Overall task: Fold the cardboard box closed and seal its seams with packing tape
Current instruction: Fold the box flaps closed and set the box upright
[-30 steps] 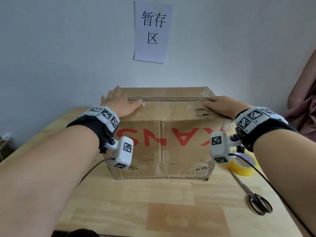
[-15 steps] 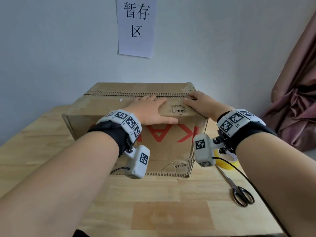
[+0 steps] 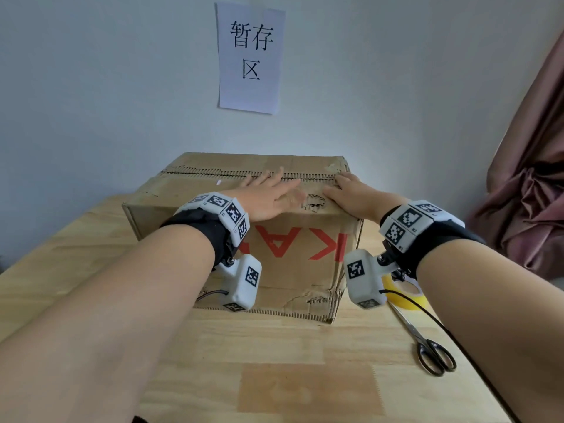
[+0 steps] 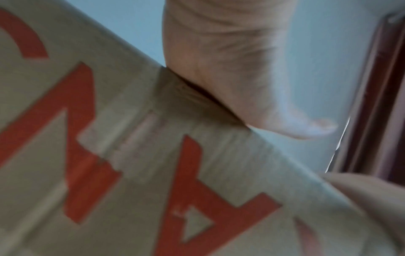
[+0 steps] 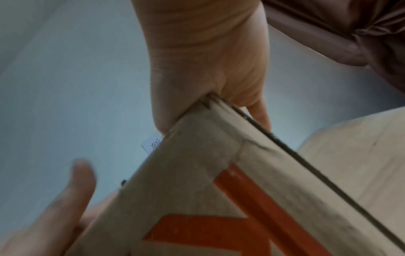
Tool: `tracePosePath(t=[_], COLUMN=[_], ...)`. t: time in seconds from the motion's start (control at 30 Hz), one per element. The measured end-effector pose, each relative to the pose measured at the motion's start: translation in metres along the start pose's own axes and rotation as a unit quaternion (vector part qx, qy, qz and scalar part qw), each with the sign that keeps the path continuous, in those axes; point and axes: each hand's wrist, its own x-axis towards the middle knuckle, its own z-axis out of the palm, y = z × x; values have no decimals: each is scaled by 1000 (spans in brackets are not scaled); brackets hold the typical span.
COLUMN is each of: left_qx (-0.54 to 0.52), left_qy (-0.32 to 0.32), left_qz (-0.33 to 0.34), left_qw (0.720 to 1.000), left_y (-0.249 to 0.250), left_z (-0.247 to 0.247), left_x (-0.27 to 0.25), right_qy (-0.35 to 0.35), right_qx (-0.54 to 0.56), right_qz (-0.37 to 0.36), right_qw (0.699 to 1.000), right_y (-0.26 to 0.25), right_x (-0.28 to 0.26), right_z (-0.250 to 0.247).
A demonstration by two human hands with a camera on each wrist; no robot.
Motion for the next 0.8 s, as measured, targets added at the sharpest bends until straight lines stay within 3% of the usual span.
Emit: tracePosePath(t=[0.17,0.37,0.43,0.53,0.67,0.73,0.8], left_qx=[-24,-46,-40,-29,-18,-18,-15], left_qy=[57,49,62,72,62,50,41], left_qz=[-33,-51,-40,-36,-41,-45,-43], left_qw=[998,996,996,996,997,998,998], left_y=[23,13,12,17,21,19,17], left_z=[7,5,7,11,9,5,2], left_x=[22,42,45,46,43,40,37], right_qy=[54,21,45,73,16,-8,9], right_qx=[34,118,203,356,479,487,441], right_qz=[10,-46,-42,-17,55,60,63], right_qw=[998,992,977,931,876,872,895], right_y=[-3,5,16,31,37,41,47], right_x=[8,9,8,3,-7,-11,-12], right_z=[10,2,3,15,24,25,27])
